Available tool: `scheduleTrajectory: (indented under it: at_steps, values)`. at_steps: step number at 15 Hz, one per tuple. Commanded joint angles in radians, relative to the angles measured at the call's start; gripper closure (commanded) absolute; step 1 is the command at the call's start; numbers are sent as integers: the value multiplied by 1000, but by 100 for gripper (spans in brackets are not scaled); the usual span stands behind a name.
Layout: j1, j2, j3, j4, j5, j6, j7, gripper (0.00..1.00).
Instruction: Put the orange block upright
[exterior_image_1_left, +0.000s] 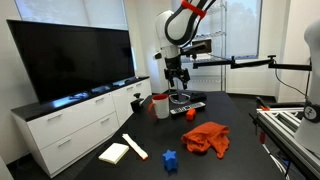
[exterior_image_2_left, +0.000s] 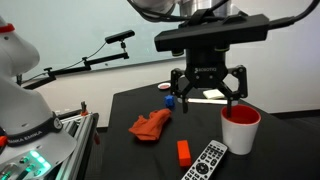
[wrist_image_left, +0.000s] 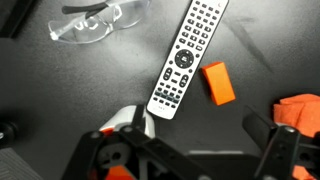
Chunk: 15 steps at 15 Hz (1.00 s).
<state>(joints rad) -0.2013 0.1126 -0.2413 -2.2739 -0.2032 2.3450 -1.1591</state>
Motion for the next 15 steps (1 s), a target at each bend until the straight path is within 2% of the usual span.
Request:
scheduleTrajectory:
  at_steps: [1,2,4,9,11,15]
  values:
    - [-16,3,17,0,-3,-2,3,0]
    - [-16,16,23,30,0,-97,-52,0]
    - [-25,24,35,20,10,-130,-173,0]
    - [-35,44,40,-9,-39,-90,-375,0]
    - [-45,67,39,-19,-39,-12,-431,0]
    - [-71,109,57,-66,39,217,-438,0]
